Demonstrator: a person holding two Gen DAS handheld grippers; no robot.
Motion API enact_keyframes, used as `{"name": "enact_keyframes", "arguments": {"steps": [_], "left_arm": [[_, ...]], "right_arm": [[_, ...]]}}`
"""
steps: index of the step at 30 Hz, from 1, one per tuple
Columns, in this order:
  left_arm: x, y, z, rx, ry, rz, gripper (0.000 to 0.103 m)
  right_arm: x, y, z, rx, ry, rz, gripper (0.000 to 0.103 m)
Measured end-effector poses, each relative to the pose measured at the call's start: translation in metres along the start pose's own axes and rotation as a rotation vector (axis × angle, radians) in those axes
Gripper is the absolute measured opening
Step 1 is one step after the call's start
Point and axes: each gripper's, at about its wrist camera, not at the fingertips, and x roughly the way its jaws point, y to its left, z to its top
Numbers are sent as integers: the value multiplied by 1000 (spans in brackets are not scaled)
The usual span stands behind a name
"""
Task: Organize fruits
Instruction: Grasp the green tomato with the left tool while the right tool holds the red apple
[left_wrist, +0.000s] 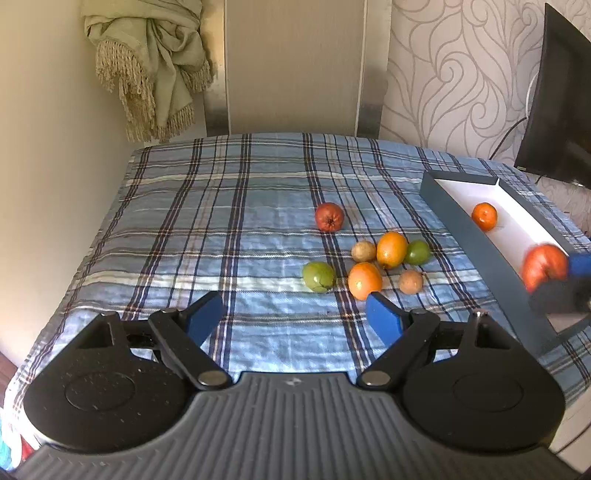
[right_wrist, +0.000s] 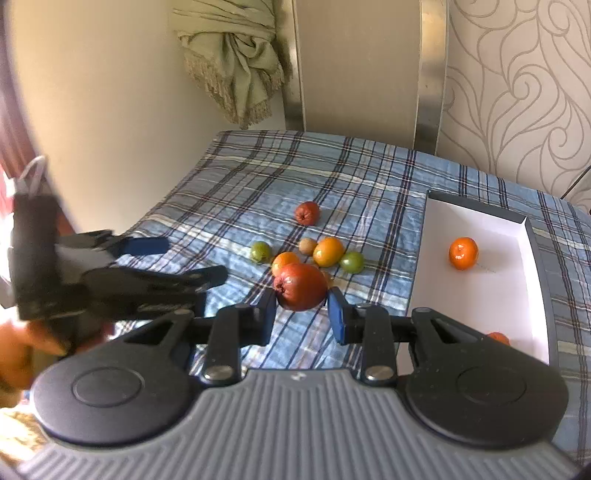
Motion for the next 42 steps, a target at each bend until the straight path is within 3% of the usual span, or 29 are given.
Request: {"name": "enact_keyframes", "arguments": {"steps": [5,16,22,32,38,42], "left_arm": [[15,0,5,-1,1,7,87],[49,-4,18,26,2,11,85],[71,1,22,14,41,17,71],[82,-2,25,1,27,-46,70],[88,-2,15,-6,50,-60,58],[96,-1,15,-14,73,-76,57]], "right_arm": [[-7,4,-9,-3,5,10,33],[-24,-5,-18,40,-16,-64,33],[-31,-8,-18,56,-38,-100,33],[-36,-12,-19,83,-48,-140,33],[-38,-13,-22,100,-31,-161,33],[-39,-14,-24,115,-16,-171,33]]}}
